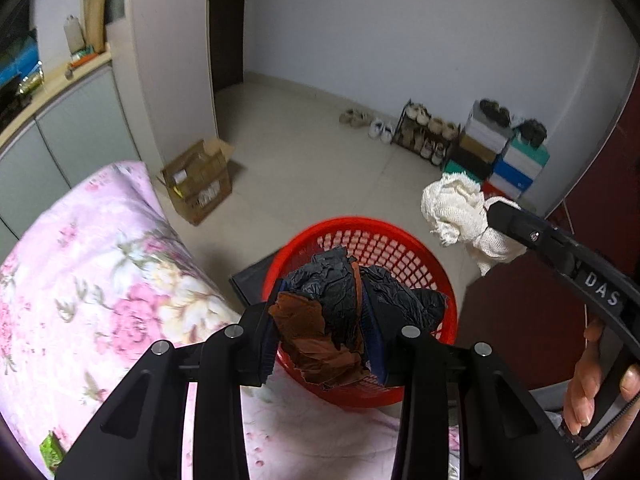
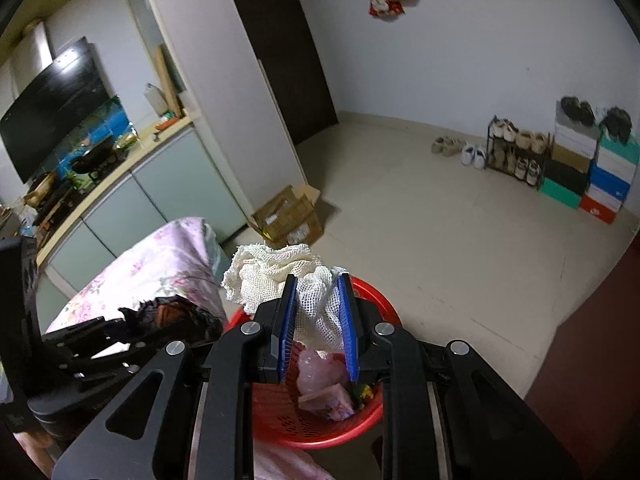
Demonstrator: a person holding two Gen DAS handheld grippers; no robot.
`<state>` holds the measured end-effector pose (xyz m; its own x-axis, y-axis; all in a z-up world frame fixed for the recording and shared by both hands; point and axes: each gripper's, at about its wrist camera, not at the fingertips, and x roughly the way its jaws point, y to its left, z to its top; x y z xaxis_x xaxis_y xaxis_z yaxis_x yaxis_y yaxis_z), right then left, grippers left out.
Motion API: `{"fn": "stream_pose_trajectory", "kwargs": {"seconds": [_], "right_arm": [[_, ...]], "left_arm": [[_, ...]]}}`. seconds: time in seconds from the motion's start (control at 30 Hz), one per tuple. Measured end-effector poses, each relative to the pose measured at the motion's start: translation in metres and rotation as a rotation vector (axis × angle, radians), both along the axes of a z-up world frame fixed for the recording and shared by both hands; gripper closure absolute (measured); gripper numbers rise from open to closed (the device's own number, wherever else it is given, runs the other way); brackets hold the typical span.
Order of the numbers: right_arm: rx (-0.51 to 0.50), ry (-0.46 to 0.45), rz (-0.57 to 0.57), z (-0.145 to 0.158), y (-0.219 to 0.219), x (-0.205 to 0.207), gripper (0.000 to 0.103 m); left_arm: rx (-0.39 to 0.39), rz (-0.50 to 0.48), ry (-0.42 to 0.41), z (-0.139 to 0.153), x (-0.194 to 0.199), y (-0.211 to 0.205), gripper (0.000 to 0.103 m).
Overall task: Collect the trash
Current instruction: 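Carry the bags and white cloth over the red basket with both grippers, then open both grippers to drop the bags and cloth into the basket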
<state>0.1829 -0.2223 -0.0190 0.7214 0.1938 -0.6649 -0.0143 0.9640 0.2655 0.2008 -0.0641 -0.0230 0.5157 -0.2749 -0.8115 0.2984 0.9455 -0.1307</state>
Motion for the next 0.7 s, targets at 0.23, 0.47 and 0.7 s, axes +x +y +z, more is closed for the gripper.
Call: {"fn": "stream_pose_trajectory", "kwargs": {"seconds": [0.23,0.47,0.7], "right_arm": [[0.013,0.076,0.003,-0.025,0.001,0.016,0.083],[0.033,0.127,0.009,-0.041,0.0,0.029,0.082],[0.081,0.187,-0.003,-0.051,-0.005,0.036,0.064]], "left_arm": [[0.054,-0.024,0.087,-0.037,0.016,-0.015,0.068],[0.064,-0.022,0.114,-0.051,0.021,-0.015,0.067],[0.073,-0.014,0.11,-0.05,0.017,-0.015,0.039]]}}
